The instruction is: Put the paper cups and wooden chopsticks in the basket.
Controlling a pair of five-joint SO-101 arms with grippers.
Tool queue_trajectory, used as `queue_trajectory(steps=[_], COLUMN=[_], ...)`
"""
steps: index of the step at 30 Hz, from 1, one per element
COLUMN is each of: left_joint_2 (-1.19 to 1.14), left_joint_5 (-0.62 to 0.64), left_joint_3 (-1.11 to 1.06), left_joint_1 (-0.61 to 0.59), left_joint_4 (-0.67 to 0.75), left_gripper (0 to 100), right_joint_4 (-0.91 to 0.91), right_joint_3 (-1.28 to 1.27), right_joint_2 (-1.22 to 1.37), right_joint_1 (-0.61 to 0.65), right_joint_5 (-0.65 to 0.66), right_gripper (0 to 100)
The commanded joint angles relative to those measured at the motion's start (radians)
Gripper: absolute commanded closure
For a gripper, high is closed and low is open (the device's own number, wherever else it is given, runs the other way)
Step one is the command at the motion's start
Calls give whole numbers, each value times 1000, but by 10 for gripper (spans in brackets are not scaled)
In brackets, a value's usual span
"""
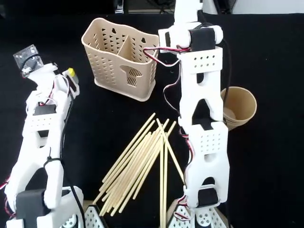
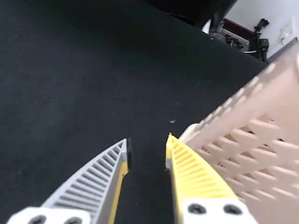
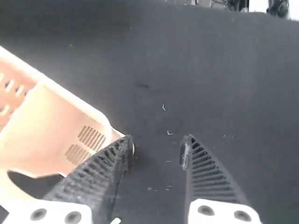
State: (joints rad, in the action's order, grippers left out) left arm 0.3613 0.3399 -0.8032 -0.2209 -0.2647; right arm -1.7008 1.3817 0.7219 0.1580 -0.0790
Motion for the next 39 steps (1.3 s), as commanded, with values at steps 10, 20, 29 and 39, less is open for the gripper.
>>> queue_trajectory(steps=[10, 20, 29, 39], left_joint_2=[41, 37, 37, 37], left_joint_5=[2, 2, 2, 0], left_joint_3=[-93, -165, -170, -170], left_joint_1=[-13, -5, -5, -10], left_joint_4=[-2, -2, 0, 0], left_gripper=[852, 852, 852, 852], right_joint_4=[-31, -29, -41, -44], right_joint_3=[42, 96, 143, -65], right_joint_2=[-15, -28, -53, -54], right_joint_1=[100, 127, 196, 196], right_joint_5=[-115, -117, -192, -264], right_gripper=[810, 810, 808, 808])
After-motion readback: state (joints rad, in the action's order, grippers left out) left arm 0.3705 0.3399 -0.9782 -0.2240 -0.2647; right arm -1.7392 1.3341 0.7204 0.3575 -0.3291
